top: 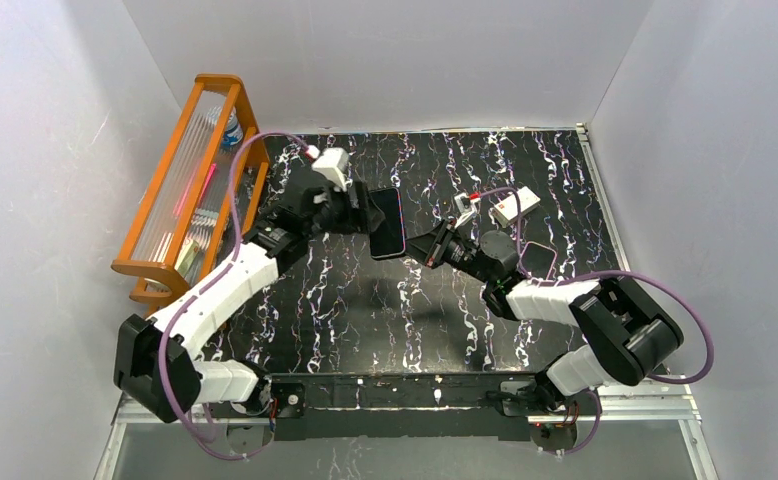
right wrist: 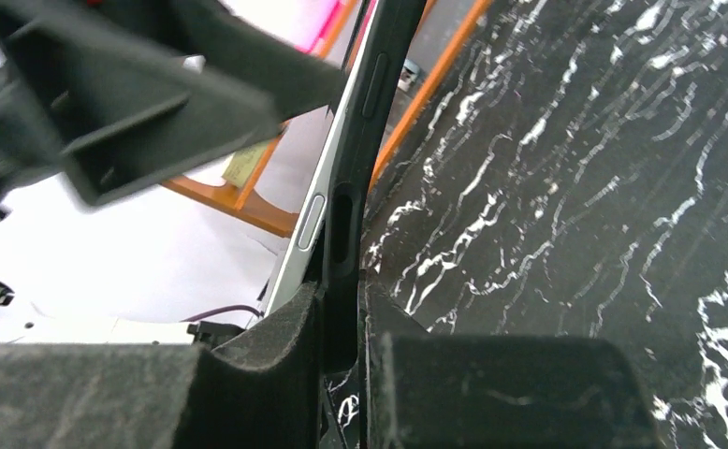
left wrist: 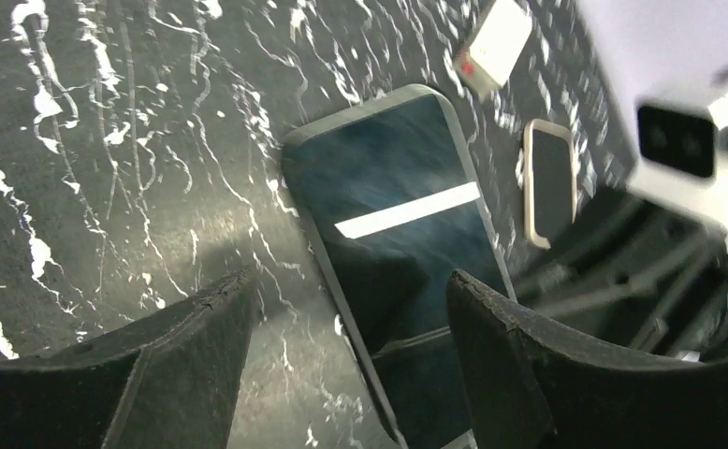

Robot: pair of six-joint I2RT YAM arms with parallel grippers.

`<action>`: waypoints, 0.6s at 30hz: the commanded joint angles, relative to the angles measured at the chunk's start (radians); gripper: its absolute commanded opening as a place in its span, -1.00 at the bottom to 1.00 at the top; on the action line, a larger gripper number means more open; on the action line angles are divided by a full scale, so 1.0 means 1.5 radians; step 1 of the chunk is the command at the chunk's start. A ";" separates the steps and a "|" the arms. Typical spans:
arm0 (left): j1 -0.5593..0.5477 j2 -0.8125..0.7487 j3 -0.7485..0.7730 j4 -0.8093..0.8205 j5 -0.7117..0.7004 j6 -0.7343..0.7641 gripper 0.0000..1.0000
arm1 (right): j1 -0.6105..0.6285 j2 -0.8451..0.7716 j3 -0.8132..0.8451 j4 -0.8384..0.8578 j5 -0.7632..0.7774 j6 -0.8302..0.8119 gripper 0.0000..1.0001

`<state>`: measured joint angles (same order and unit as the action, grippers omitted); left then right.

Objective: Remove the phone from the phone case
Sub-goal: Remove the phone case from the phone.

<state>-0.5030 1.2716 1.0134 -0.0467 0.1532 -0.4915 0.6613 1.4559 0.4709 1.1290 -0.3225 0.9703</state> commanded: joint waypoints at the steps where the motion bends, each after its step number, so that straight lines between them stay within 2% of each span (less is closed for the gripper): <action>1: -0.104 -0.019 0.053 -0.137 -0.144 0.194 0.43 | -0.001 -0.031 0.039 -0.049 0.025 0.008 -0.97; 10: -0.249 -0.044 0.064 -0.177 -0.276 0.380 0.43 | -0.001 -0.031 0.082 -0.186 0.032 0.037 -0.97; 18: -0.352 -0.002 0.061 -0.162 -0.401 0.470 0.39 | -0.001 -0.031 0.079 -0.202 0.030 0.068 -0.97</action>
<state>-0.9779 1.2503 1.0760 -0.2867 -0.3161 0.1104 0.6613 1.4517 0.5442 0.7563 -0.2886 1.0290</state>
